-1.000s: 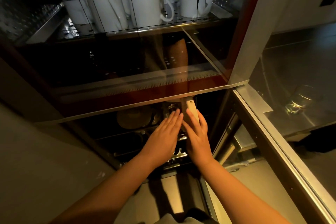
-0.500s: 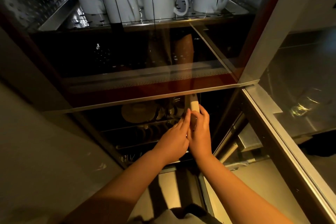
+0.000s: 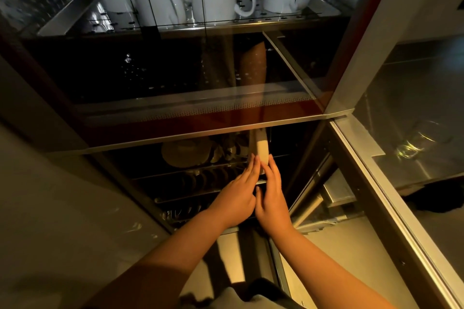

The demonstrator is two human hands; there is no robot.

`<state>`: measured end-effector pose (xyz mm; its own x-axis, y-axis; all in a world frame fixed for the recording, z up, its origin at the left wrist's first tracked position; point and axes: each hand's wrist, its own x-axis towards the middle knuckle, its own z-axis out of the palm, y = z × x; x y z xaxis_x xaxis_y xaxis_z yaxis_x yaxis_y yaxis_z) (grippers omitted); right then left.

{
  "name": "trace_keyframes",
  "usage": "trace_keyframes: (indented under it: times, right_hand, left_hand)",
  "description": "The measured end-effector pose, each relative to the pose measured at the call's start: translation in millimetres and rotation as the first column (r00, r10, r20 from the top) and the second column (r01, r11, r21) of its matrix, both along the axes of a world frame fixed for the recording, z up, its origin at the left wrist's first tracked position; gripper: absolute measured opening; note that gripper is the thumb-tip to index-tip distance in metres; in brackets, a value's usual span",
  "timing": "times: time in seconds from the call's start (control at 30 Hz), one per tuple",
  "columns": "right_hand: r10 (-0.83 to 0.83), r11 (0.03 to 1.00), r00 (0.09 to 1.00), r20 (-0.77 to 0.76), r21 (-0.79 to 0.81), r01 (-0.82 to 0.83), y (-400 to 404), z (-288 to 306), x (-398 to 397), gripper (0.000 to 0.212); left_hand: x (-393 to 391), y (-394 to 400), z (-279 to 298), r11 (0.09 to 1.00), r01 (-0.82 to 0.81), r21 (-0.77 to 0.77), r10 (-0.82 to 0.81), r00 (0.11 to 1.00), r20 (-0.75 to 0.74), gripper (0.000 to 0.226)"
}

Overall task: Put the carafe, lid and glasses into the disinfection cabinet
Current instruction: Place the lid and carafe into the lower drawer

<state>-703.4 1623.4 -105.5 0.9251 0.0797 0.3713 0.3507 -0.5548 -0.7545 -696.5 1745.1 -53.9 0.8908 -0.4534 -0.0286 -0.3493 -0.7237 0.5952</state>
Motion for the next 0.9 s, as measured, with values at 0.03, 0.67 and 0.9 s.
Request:
trace_keyframes:
  times: [0.03, 0.67, 0.9]
  right_hand:
    - [-0.002, 1.000, 1.000, -0.006, 0.003, 0.002, 0, 0, 0, 0.072]
    - [0.118, 0.987, 0.992, -0.047, -0.106, -0.122, -7, -1, 30, 0.084]
    - [0.109, 0.981, 0.989, -0.099, -0.152, -0.123, -7, -6, 33, 0.087]
  left_hand:
    - [1, -1, 0, 1.000, -0.005, 0.004, 0.005, 1.000, 0.001, 0.077]
    - [20, -3, -1, 0.981, -0.161, -0.105, 0.132, 0.962, -0.241, 0.084]
    - [24, -7, -2, 0.991, -0.121, -0.055, 0.110, 0.979, -0.170, 0.081]
